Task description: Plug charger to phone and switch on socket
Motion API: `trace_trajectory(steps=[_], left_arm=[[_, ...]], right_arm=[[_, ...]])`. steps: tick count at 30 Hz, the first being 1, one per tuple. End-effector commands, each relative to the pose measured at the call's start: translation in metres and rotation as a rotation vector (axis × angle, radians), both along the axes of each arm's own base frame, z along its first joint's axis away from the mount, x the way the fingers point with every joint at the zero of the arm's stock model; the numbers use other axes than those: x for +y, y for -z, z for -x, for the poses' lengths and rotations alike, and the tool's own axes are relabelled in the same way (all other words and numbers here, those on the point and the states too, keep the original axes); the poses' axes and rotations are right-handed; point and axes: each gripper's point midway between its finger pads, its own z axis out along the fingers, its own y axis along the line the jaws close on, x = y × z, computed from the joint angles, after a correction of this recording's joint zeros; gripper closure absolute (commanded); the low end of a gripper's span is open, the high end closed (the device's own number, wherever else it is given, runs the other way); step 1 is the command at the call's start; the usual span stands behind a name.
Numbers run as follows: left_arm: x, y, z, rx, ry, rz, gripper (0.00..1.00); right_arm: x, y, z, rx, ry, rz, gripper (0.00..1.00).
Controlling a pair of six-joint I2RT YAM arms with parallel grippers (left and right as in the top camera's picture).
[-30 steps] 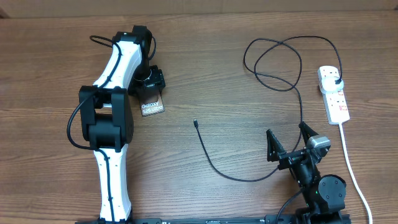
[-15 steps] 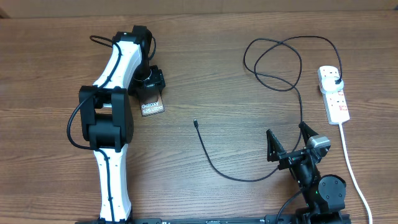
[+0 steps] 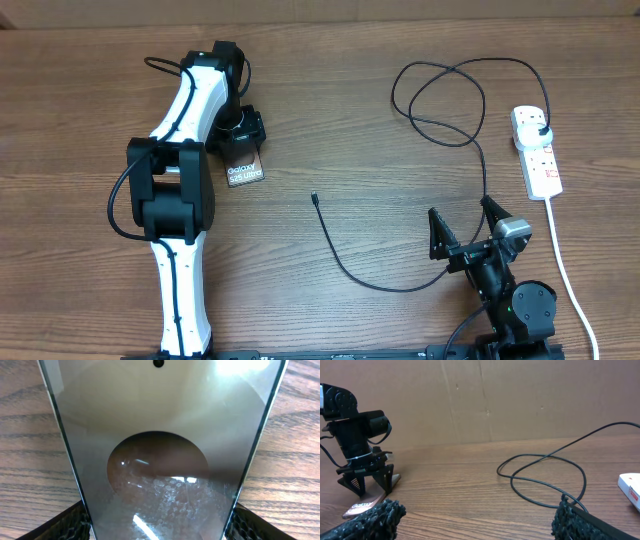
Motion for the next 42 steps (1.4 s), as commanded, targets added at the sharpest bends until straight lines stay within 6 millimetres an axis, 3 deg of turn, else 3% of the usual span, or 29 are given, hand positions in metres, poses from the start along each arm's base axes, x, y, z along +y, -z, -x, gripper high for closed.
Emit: trace_trajectory(steps=[1, 15, 42], left_arm=[[-0.013, 0.030, 0.010, 0.065, 0.034, 0.040, 0.25], [-0.013, 0.021, 0.009, 0.068, 0.044, 0.041, 0.27], [-0.016, -0.047, -0.017, -0.019, 0.054, 0.049, 0.30]], right_arm=[[-0.001, 0.002, -0.001, 0.000, 0.010, -0.003, 0.00], [-0.001, 0.002, -0.001, 0.000, 0.010, -0.003, 0.00], [-0.001, 0.002, -0.001, 0.000, 0.010, -0.003, 0.00]])
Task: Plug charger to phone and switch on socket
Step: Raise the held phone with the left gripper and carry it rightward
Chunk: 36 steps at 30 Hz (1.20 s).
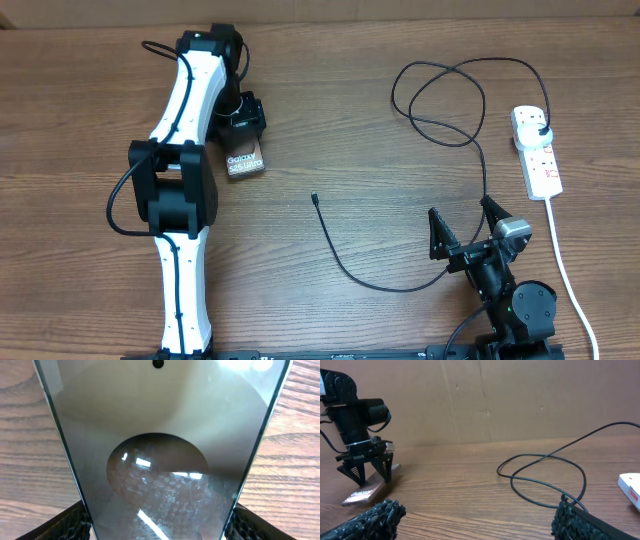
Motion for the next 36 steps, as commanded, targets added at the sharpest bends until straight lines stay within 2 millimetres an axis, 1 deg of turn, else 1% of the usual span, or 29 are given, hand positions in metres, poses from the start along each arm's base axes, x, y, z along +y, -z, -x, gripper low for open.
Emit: trace_trajectory(steps=[1, 12, 18, 23, 28, 34, 36], left_arm=[[-0.009, -0.013, -0.009, -0.039, 0.032, 0.020, 0.30], [-0.011, -0.050, -0.017, -0.095, 0.032, 0.026, 0.32], [-0.012, -0.076, -0.019, -0.133, 0.036, 0.030, 0.33], [-0.012, -0.092, -0.016, -0.150, 0.042, 0.013, 0.34], [-0.013, -0.101, -0.011, -0.156, 0.052, -0.005, 0.34], [-0.015, -0.119, -0.006, -0.182, 0.059, -0.006, 0.34], [-0.015, -0.130, -0.003, -0.199, 0.060, -0.004, 0.34]], right_arm=[[-0.001, 0.002, -0.001, 0.000, 0.010, -0.003, 0.00], [-0.001, 0.002, -0.001, 0.000, 0.010, -0.003, 0.00], [-0.001, 0.002, -0.001, 0.000, 0.010, -0.003, 0.00], [-0.001, 0.002, -0.001, 0.000, 0.010, -0.003, 0.00], [-0.001, 0.002, -0.001, 0.000, 0.010, -0.003, 0.00], [-0.001, 0.002, -0.001, 0.000, 0.010, -0.003, 0.00], [-0.001, 0.002, -0.001, 0.000, 0.010, -0.003, 0.00]])
